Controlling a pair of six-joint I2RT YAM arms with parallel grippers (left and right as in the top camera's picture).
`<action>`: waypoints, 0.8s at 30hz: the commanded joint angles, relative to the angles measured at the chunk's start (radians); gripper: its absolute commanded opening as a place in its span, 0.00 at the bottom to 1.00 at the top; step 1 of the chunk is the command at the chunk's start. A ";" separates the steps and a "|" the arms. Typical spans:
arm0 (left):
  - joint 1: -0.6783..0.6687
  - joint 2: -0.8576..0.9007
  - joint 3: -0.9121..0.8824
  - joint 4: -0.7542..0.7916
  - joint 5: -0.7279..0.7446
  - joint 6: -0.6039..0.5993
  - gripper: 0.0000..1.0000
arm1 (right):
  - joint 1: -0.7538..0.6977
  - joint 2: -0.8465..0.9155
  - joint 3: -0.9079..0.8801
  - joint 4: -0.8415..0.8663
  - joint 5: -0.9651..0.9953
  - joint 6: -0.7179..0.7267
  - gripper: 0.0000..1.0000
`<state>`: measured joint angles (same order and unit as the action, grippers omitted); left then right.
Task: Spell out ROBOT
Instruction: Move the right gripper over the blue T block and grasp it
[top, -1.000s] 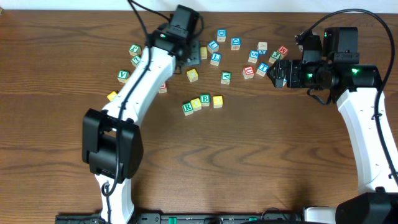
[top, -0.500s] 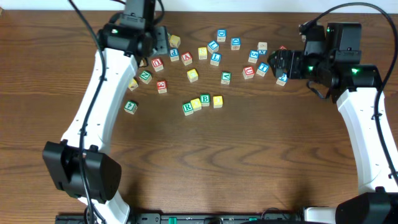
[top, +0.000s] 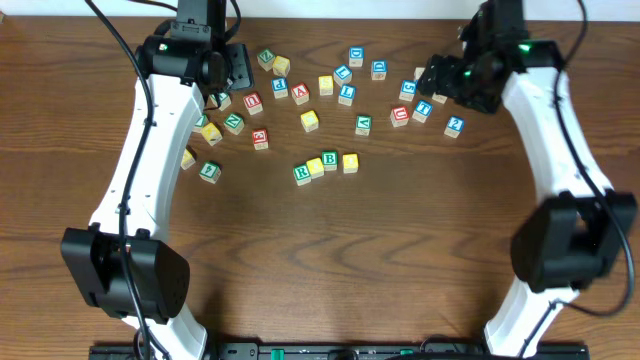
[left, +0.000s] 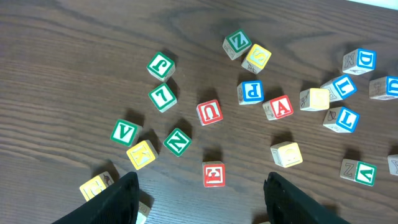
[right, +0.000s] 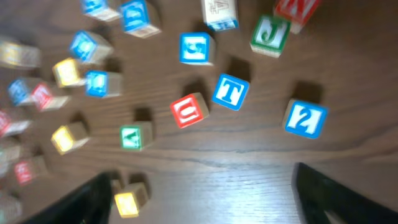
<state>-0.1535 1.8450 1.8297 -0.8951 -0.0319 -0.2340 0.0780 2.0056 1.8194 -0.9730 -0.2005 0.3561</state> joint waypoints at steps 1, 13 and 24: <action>0.002 0.001 0.018 -0.008 -0.005 0.016 0.64 | 0.012 0.064 0.024 -0.003 0.070 0.158 0.72; 0.002 0.001 0.017 -0.010 -0.005 0.016 0.64 | 0.043 0.208 0.024 0.133 0.140 0.159 0.66; 0.002 0.001 0.011 -0.010 -0.005 0.016 0.64 | 0.046 0.281 0.024 0.220 0.173 0.159 0.57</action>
<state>-0.1532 1.8450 1.8297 -0.9012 -0.0319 -0.2310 0.1165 2.2589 1.8210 -0.7578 -0.0502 0.5240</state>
